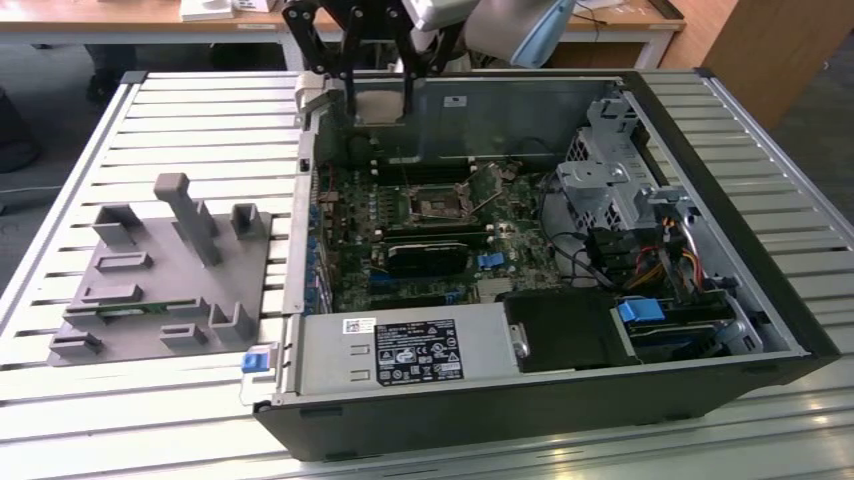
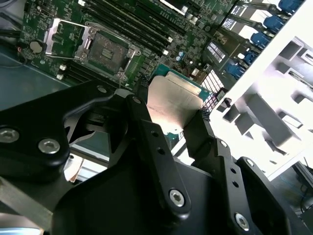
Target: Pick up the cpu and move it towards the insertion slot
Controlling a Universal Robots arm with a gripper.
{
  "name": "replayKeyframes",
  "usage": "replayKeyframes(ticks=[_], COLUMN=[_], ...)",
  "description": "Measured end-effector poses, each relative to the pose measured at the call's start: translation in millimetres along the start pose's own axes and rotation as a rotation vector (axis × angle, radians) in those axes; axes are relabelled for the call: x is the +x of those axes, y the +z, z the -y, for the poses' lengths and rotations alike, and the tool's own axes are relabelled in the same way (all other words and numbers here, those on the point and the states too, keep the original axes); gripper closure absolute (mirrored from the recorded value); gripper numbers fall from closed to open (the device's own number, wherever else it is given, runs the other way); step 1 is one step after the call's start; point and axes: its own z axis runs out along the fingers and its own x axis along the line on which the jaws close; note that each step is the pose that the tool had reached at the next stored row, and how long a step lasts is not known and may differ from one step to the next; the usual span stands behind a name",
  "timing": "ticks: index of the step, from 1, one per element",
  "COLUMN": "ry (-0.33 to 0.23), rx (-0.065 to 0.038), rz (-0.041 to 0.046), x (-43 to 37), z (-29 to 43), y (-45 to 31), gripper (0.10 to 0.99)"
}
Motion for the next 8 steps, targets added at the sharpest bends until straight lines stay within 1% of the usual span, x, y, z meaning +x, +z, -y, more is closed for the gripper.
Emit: replayKeyframes(ticks=[8], ry=[0.000], rx=[0.000], rz=[0.0000], x=[-6.2], z=[-7.7], y=[0.4], gripper=[0.549])
